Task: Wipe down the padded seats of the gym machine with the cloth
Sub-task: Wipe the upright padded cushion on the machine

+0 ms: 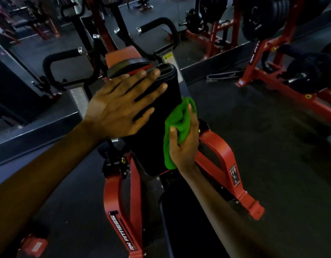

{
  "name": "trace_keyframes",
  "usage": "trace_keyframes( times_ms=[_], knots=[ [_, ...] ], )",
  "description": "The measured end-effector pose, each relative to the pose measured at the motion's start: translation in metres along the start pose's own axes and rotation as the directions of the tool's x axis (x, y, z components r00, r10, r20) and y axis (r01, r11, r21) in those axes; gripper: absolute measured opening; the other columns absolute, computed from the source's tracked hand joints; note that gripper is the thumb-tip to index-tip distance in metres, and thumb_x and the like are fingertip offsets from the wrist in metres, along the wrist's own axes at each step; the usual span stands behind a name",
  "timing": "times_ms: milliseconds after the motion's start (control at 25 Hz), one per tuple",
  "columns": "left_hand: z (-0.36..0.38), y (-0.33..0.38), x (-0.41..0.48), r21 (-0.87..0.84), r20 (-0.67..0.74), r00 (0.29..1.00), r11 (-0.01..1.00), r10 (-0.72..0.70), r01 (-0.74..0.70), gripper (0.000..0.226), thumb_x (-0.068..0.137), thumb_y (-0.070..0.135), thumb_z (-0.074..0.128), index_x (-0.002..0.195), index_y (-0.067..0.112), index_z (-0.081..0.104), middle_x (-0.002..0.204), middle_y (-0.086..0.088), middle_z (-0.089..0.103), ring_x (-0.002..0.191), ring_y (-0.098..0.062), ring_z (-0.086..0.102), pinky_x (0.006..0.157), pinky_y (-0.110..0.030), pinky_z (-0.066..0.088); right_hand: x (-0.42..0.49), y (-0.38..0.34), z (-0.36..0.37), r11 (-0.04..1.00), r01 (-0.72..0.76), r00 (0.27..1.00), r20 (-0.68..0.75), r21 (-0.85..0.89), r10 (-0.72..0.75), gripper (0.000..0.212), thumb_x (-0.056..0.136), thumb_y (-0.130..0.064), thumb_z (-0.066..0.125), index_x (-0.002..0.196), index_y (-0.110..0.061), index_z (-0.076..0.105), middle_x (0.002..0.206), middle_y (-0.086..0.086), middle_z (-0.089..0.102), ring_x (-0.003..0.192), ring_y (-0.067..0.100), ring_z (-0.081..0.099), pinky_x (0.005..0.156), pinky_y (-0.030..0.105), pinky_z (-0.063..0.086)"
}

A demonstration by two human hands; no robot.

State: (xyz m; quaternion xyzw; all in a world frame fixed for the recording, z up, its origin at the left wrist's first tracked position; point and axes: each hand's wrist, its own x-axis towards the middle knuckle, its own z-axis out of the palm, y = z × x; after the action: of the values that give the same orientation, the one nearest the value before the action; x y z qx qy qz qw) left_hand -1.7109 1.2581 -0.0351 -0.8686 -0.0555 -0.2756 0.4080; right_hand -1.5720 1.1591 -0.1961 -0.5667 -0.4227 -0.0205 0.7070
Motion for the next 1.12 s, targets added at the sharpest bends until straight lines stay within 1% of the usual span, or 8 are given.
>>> trace_keyframes(
  times_ms=[120,240,440,600,720,840,960,1120],
  knots=[
    [-0.002,0.0,0.0,-0.008,0.004,1.0,1.0,0.001,-0.001,0.056,0.102,0.039,0.052,0.155,0.021,0.042,0.158,-0.008,0.042,0.142,-0.026,0.047,0.108,-0.038,0.045,0.002,-0.001,-0.001,0.999,-0.001,1.0,0.014,0.05,0.001,0.063,0.104,-0.04,0.047,0.15,0.002,0.036,0.157,0.015,0.041,0.148,0.026,0.039,0.116,0.053,0.038],
    [-0.003,0.001,0.001,-0.008,0.008,1.0,1.0,-0.023,0.023,0.059,0.102,0.042,0.052,0.155,0.017,0.042,0.159,-0.007,0.042,0.144,-0.023,0.044,0.111,-0.036,0.04,0.068,-0.035,0.011,0.982,0.067,0.996,0.043,0.177,-0.075,0.056,0.1,-0.02,0.054,0.147,0.007,0.041,0.153,0.017,0.047,0.145,0.027,0.043,0.117,0.044,0.039],
    [-0.004,0.002,0.002,-0.02,-0.009,0.998,0.998,-0.066,0.066,0.065,0.1,0.043,0.055,0.154,0.008,0.042,0.158,-0.008,0.043,0.142,-0.021,0.047,0.111,-0.034,0.041,0.124,-0.045,0.004,0.958,0.139,0.961,0.201,0.249,-0.192,0.047,0.095,-0.005,0.055,0.139,0.011,0.048,0.146,0.023,0.052,0.14,0.034,0.048,0.115,0.054,0.04],
    [-0.005,0.002,0.003,-0.026,0.01,0.998,0.997,-0.067,0.067,0.063,0.101,0.042,0.053,0.155,0.012,0.041,0.158,-0.007,0.043,0.142,-0.022,0.047,0.108,-0.035,0.043,0.036,-0.02,0.006,0.998,0.048,0.998,0.037,0.048,-0.05,0.058,0.101,-0.029,0.053,0.151,-0.004,0.038,0.157,0.007,0.04,0.148,0.023,0.039,0.119,0.04,0.035],
    [-0.007,0.01,0.01,-0.052,0.079,0.986,0.987,-0.149,0.154,0.061,0.102,0.04,0.049,0.157,0.016,0.037,0.158,-0.007,0.044,0.139,-0.024,0.047,0.105,-0.038,0.043,-0.041,0.016,0.0,0.987,-0.024,0.999,0.034,-0.161,0.03,0.061,0.104,-0.047,0.042,0.154,-0.013,0.032,0.159,0.014,0.038,0.151,0.024,0.032,0.121,0.041,0.029],
    [-0.011,0.01,0.015,-0.085,0.174,0.976,0.985,-0.133,0.15,0.061,0.105,0.04,0.043,0.159,0.015,0.032,0.159,-0.012,0.041,0.14,-0.029,0.042,0.11,-0.042,0.037,-0.07,0.028,-0.002,0.981,-0.18,0.984,-0.023,-0.072,0.179,0.06,0.105,-0.041,0.045,0.155,-0.011,0.032,0.163,0.01,0.033,0.154,0.024,0.027,0.124,0.042,0.026],
    [-0.014,0.008,0.018,-0.088,0.24,0.966,0.988,-0.099,0.124,0.061,0.108,0.041,0.038,0.16,0.012,0.026,0.161,-0.016,0.034,0.145,-0.034,0.037,0.116,-0.044,0.03,-0.075,0.012,0.014,0.877,-0.452,0.859,-0.186,0.161,0.477,0.057,0.104,-0.034,0.048,0.154,-0.01,0.037,0.163,0.005,0.035,0.152,0.019,0.03,0.123,0.049,0.028],
    [-0.013,0.008,0.018,-0.004,0.281,0.959,0.999,0.033,-0.033,0.055,0.112,0.035,0.025,0.162,0.013,0.017,0.167,-0.017,0.019,0.153,-0.035,0.02,0.123,-0.044,0.014,-0.076,0.018,0.012,0.928,-0.37,0.913,-0.167,0.053,0.373,0.06,0.105,-0.037,0.045,0.153,-0.003,0.037,0.162,0.009,0.036,0.152,0.024,0.03,0.122,0.05,0.028]
  ],
)
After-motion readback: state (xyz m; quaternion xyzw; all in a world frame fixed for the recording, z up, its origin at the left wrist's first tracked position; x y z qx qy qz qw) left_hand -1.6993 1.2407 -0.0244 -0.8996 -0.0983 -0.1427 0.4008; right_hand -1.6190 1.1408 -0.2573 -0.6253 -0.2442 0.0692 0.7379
